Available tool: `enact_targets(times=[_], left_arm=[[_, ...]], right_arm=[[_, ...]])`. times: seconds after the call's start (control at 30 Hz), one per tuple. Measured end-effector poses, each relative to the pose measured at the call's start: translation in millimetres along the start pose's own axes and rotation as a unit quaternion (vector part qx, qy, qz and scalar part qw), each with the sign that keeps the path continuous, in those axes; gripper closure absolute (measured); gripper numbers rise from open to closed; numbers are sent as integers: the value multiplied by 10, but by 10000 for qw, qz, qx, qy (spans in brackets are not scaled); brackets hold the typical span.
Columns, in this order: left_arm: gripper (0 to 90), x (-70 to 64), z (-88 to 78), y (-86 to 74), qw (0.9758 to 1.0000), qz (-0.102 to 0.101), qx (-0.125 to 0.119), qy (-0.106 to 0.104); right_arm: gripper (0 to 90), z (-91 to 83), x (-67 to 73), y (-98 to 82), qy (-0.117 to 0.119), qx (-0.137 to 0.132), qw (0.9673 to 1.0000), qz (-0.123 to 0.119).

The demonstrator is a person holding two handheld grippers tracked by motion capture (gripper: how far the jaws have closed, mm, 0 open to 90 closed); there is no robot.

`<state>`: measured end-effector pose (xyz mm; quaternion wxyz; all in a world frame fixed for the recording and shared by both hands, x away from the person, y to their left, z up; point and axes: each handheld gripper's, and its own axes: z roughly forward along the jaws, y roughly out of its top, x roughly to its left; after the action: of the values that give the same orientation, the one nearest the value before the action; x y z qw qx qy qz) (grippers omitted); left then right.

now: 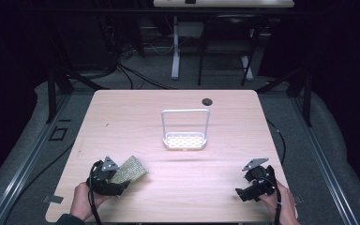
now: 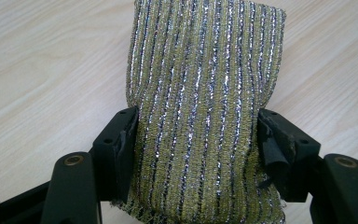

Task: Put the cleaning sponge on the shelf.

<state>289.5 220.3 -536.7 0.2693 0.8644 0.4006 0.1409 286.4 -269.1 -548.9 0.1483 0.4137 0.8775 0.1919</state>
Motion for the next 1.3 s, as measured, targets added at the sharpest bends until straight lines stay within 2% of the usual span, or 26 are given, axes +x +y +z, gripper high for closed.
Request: enact_targets(times=[0.13,0.3,0.67,1.3], left_arm=[[346,-66,-13,43,9999,111,-42,-4],[346,-123,-45,99,9998,139,-147,-17],[342,-231,-20,266,9992,292,-270,-64],[338,-392,133,558,9979,515,-349,-181]], right_arm=[[7,5,-7,1,-14,-8,10000,25],[7,-4,22,5,-49,-2,10000,-40],[7,9,34,8,-3,41,10000,41],[8,25,26,4,11,57,10000,-8]])
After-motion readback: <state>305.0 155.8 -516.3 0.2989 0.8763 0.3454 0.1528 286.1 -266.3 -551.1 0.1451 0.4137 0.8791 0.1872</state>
